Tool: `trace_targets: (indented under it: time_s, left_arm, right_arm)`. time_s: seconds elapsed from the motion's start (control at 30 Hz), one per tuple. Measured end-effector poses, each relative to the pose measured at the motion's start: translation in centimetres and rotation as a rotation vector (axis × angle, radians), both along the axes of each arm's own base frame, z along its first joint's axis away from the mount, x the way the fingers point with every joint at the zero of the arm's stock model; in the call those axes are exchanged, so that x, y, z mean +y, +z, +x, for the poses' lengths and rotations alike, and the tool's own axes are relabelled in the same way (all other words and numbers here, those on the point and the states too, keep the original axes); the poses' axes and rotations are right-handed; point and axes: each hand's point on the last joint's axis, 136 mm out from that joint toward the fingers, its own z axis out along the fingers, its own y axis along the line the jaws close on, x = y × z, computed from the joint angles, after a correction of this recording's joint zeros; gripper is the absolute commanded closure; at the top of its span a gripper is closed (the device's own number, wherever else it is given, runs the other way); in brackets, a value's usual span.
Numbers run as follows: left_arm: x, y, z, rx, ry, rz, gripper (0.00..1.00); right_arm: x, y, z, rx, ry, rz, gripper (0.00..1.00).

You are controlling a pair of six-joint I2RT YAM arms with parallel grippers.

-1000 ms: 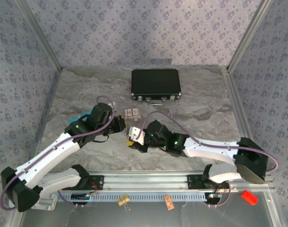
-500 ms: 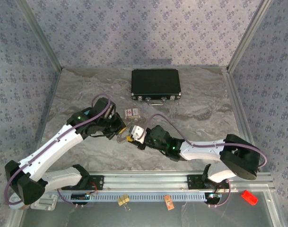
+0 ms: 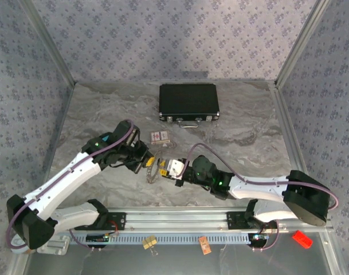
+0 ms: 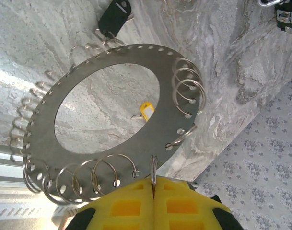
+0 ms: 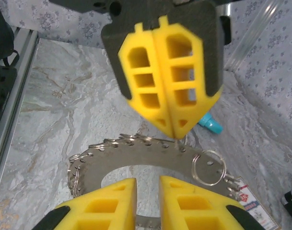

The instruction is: Put the keys on the keyring

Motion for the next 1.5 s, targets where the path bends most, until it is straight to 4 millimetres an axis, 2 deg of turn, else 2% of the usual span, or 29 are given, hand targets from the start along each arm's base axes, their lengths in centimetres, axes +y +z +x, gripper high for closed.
trace_targets:
  time_s: [0.27, 0.67, 0.9, 1.13, 1.2, 1.3, 1.33, 1.4, 1.5]
  left_arm:
    - [0.1, 0.1, -0.3, 0.006, 0.024, -0.027, 1.00]
    - [-0.1, 0.2, -0.2, 0.005, 0.026, -0.043, 1.00]
    - [-0.1, 0.1, -0.2, 0.010, 0.032, -0.044, 1.00]
    - [-0.1, 0.1, -0.1, 0.008, 0.040, -0.042, 1.00]
    - [-0.1, 0.1, 0.0, 0.008, 0.043, -0.041, 0.99]
    - [0.0, 0.1, 0.1, -0.010, 0.046, -0.049, 0.45]
    - [0.2, 0.0, 0.0, -0.023, 0.047, -0.048, 0.35]
    - [0.8, 0.6, 0.4, -0.081, 0.050, -0.035, 0.28]
    - [2.5, 2.4, 1.9, -0.267, 0.040, 0.021, 0.28]
  right_arm:
    - [0.4, -1.0, 1.1, -0.007, -0.049, -0.019, 0.75]
    - [2.3, 0.4, 2.2, -0.033, -0.055, 0.025, 0.75]
    - [2.6, 0.1, 2.5, -0.046, -0.060, 0.014, 0.82]
    - [2.5, 0.0, 2.8, -0.066, -0.073, 0.002, 1.00]
    - [2.5, 0.0, 2.9, -0.065, -0.076, 0.003, 1.00]
    - [2.5, 0.0, 3.0, -0.066, -0.082, 0.005, 1.00]
    - [2.4, 0.1, 3.2, -0.066, -0.085, 0.006, 1.00]
    - [2.3, -0.1, 3.4, -0.060, -0.088, -0.004, 1.00]
    - [1.9, -0.9, 3.4, -0.031, -0.078, -0.039, 1.00]
